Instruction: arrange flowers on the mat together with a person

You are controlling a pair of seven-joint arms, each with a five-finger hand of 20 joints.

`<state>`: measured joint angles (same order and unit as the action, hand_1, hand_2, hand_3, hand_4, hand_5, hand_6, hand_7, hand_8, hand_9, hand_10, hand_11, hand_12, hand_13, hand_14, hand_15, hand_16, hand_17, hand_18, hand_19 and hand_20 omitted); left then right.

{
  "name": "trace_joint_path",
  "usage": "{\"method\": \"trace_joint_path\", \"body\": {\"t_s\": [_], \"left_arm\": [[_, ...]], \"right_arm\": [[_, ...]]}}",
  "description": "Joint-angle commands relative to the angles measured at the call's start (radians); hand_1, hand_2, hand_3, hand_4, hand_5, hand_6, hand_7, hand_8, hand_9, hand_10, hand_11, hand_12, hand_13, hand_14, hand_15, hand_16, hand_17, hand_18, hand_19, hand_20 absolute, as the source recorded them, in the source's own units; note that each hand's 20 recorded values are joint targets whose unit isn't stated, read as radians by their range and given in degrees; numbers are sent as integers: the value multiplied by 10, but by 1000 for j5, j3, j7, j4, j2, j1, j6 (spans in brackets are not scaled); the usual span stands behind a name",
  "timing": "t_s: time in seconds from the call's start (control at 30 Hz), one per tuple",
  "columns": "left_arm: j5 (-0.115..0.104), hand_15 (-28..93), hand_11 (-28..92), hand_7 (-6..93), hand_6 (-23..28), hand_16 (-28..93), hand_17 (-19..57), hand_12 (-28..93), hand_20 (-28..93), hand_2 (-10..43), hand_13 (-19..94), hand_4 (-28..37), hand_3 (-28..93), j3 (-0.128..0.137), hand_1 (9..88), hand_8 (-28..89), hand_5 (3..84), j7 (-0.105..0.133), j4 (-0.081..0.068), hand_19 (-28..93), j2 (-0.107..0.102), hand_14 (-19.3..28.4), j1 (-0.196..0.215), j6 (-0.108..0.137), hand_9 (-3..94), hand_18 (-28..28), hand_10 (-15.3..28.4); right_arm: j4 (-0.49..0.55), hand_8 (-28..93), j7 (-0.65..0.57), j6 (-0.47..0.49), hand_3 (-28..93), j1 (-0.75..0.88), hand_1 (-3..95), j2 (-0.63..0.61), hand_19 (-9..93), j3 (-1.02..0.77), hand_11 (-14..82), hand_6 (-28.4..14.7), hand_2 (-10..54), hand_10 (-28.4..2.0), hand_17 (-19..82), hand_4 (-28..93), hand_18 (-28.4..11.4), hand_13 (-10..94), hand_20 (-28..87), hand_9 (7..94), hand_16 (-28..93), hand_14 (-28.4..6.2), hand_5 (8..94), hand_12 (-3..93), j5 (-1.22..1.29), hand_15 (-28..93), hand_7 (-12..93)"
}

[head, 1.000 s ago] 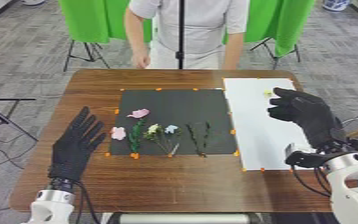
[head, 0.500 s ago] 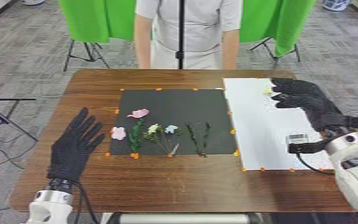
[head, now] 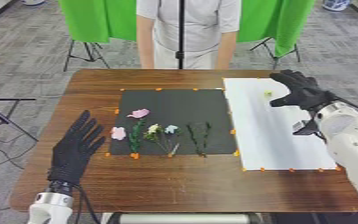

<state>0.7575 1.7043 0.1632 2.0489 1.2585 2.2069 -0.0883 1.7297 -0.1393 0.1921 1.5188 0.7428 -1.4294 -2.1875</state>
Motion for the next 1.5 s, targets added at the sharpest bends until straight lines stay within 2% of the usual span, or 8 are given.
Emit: {"method": "trace_joint_path", "body": {"t_s": [0.03,0.27,0.47,0.8,1.1,1.2,1.37,1.5], "left_arm": [[2,135,123,160,12,62,-130,140,136,-26,163,-270,736,-15,240,-87,248,-12,-6,383,4,116,4,-6,187,195,96],[1,135,121,160,11,61,-130,139,136,-26,163,-270,736,-18,241,-87,248,-6,-9,383,0,116,-5,-1,187,195,96],[-1,135,123,160,11,61,-130,141,136,-26,164,-271,736,-19,240,-87,249,-6,-11,383,-2,117,-4,2,187,195,97],[1,137,123,159,15,61,-130,140,136,-25,164,-273,736,-21,241,-87,255,-10,-12,384,3,117,-13,-5,188,196,97],[-1,137,124,159,16,61,-130,140,136,-24,163,-273,736,-22,241,-87,258,-13,-16,384,2,117,-19,-8,188,195,97],[-2,137,125,159,16,60,-129,139,136,-24,163,-273,736,-22,240,-87,260,-13,-16,384,2,117,-20,-6,190,195,99],[-2,137,125,157,18,60,-129,138,136,-23,163,-274,735,-19,241,-86,264,-18,-18,384,2,118,-21,-7,191,195,100],[0,137,126,156,20,60,-129,137,136,-23,163,-274,736,-17,241,-86,269,-19,-17,385,5,118,-22,-11,193,195,100]], "right_arm": [[-141,-77,-230,47,861,-172,258,-7,474,153,12,-38,-95,-106,28,-279,-198,251,278,190,324,-102,188,278,-228,184,125],[-251,-127,-292,-40,874,-246,283,12,582,238,256,-37,-95,-110,83,-282,-200,379,338,331,158,-87,273,247,-250,536,209],[-309,-133,-283,-103,880,-271,298,29,633,269,425,-65,-95,-106,120,-283,-196,434,359,388,153,-81,331,272,-247,623,250],[-347,-162,-266,-62,869,-296,297,48,638,284,287,-31,-95,-100,125,-283,-199,455,367,447,142,-78,375,199,-228,602,276],[-396,-175,-263,-86,863,-312,332,57,658,322,326,-9,-95,-89,160,-283,-193,545,369,569,152,-69,461,212,-255,581,306],[-405,-187,-251,-147,852,-300,367,59,662,325,324,10,-95,-81,181,-282,-186,602,366,633,170,-58,504,224,-244,561,329],[-399,-80,-205,-231,784,-269,467,54,690,333,140,29,-95,-52,234,-282,-179,716,375,837,279,-46,643,408,-256,528,404],[-318,-44,-180,-318,803,-222,500,31,719,335,179,36,-95,-55,269,-282,-179,782,383,910,274,-44,750,408,-199,559,391]]}}
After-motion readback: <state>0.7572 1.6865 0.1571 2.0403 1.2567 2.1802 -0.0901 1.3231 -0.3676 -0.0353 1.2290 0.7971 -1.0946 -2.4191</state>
